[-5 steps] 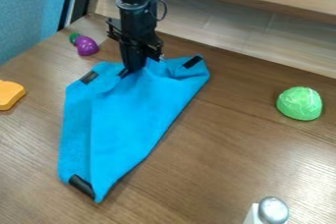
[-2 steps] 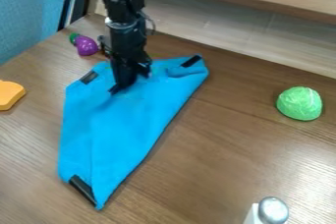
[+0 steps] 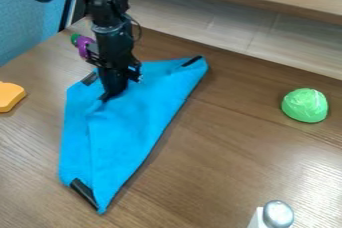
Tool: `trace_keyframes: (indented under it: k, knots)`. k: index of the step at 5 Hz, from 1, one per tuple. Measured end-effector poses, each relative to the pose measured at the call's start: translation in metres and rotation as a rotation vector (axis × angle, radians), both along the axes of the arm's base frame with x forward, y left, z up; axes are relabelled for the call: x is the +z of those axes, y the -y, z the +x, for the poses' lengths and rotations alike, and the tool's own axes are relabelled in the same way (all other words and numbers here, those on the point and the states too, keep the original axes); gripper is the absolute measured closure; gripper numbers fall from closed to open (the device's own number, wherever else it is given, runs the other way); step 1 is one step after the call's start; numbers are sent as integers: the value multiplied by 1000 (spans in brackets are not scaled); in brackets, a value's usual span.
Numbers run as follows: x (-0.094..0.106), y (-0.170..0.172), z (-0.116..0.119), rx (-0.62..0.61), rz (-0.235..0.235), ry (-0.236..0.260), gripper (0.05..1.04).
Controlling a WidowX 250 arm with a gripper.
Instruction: Folds the cloth from bottom right to top left
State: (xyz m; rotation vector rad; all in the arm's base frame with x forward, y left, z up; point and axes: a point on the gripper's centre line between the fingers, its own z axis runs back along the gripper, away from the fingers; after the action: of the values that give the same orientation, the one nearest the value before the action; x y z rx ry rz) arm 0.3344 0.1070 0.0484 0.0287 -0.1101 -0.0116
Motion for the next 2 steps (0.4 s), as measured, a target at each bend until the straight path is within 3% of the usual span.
trace_keyframes:
  k: [1,2]
  knots:
    - [21,0,-2,44,-50,50,587]
    - [44,0,-8,89,-86,77,252]
